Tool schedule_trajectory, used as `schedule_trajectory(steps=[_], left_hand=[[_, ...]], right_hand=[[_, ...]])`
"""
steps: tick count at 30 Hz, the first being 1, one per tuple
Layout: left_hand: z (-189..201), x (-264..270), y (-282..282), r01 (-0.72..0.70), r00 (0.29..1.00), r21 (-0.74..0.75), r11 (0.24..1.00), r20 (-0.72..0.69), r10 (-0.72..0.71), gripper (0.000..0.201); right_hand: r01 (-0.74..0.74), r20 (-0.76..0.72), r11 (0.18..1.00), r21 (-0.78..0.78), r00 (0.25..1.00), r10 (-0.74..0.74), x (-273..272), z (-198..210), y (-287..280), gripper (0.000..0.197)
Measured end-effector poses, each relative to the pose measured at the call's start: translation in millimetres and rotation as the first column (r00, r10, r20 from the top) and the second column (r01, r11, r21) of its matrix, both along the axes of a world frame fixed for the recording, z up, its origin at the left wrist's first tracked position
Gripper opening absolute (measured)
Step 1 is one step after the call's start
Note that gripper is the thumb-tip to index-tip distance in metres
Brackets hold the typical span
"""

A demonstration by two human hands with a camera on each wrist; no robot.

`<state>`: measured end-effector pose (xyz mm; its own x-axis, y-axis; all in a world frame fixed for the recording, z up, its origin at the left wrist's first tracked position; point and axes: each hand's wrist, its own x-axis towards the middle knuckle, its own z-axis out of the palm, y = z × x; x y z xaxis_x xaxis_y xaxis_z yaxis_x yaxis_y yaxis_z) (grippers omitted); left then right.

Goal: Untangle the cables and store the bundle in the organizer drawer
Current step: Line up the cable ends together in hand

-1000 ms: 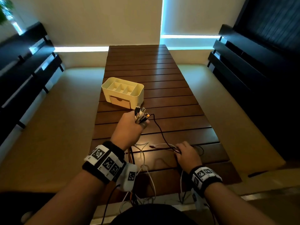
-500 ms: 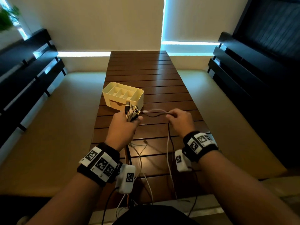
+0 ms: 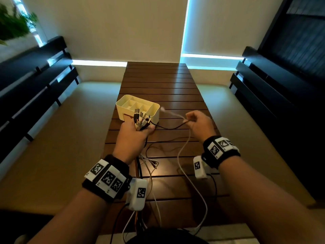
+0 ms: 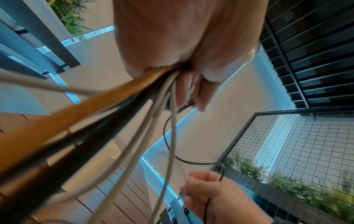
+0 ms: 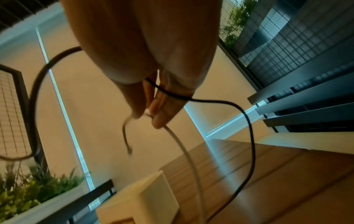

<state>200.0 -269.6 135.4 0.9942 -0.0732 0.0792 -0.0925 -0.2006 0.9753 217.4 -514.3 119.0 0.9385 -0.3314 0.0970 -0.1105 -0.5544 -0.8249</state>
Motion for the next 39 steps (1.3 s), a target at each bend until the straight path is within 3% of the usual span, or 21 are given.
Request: schedule_trajectory(steps=[3, 8, 10, 12, 15, 17, 21, 23, 24, 25, 26, 28, 29, 30, 34, 39], left_hand=[[-2, 3, -3, -0.017, 1.0, 0.007, 1.0, 0.003, 0.017, 0.019], [1, 2, -11, -0.024, 1.0, 0.031, 0.999, 0.005, 0.024, 0.022], [2, 1, -12, -0.018, 1.0, 0.039, 0.999, 0.007, 0.018, 0.02], [2, 0, -12, -0.012, 1.0, 0.058, 0.998, 0.009, 0.012, 0.017], [3, 0, -11, -0.008, 1.0, 0.083, 0.996, 0.024, 0.006, 0.016], [3, -1, -11, -0.002, 1.0, 0.1, 0.995, 0.023, 0.0, 0.016], [5, -5, -14, 0.01, 1.0, 0.122, 0.992, 0.02, -0.013, 0.016], [6, -7, -14, 0.016, 0.999, 0.126, 0.992, 0.031, -0.02, 0.012], [6, -8, -14, 0.019, 0.999, 0.118, 0.993, 0.038, -0.024, 0.009], [5, -9, -13, 0.021, 0.999, 0.109, 0.994, 0.043, -0.026, 0.008], [4, -9, -12, 0.021, 0.999, 0.101, 0.995, 0.045, -0.026, 0.007], [1, -10, -10, 0.018, 0.999, 0.096, 0.995, 0.04, -0.022, 0.008], [0, -11, -9, 0.017, 0.999, 0.091, 0.996, 0.033, -0.02, 0.007], [-2, -12, -9, 0.019, 0.999, 0.086, 0.996, 0.03, -0.022, 0.008], [-6, -18, -14, 0.025, 0.998, 0.125, 0.992, 0.051, -0.032, 0.008], [-1, -23, -23, 0.075, 0.995, 0.142, 0.987, 0.055, -0.083, 0.012]], right_hand=[[-0.129, -0.132, 0.991, -0.021, 0.983, 0.125, -13, -14, 1, 0.053], [-0.243, -0.267, 0.966, -0.088, 0.94, 0.213, -20, -4, -4, 0.078], [-0.306, -0.435, 0.93, -0.205, 0.879, 0.194, -22, -2, -10, 0.088], [-0.395, -0.625, 0.855, -0.337, 0.772, 0.111, -26, -2, -17, 0.094], [-0.44, -0.722, 0.805, -0.399, 0.692, 0.02, -31, 7, -25, 0.101], [-0.418, -0.672, 0.83, -0.37, 0.737, 0.071, -33, 19, -25, 0.096], [-0.392, -0.428, 0.89, -0.232, 0.863, 0.268, -41, 39, -14, 0.067], [-0.327, -0.404, 0.922, -0.208, 0.887, 0.223, -45, 35, -11, 0.046], [-0.295, -0.468, 0.924, -0.241, 0.87, 0.156, -48, 25, -14, 0.036], [-0.316, -0.587, 0.901, -0.298, 0.805, 0.088, -54, 11, -17, 0.032], [-0.394, -0.734, 0.862, -0.319, 0.678, 0.038, -61, -8, -20, 0.036], [-0.544, -0.943, 0.82, -0.18, 0.332, 0.013, -85, -51, -18, 0.047], [-0.558, -0.973, 0.824, -0.095, 0.227, 0.041, -96, -70, -16, 0.049], [-0.554, -0.978, 0.831, -0.053, 0.197, 0.069, -104, -87, -14, 0.049], [-0.559, -0.953, 0.82, -0.119, 0.298, 0.064, -110, -115, -15, 0.042], [-0.542, -0.939, 0.83, -0.136, 0.338, 0.067, -106, -118, -21, 0.033]])
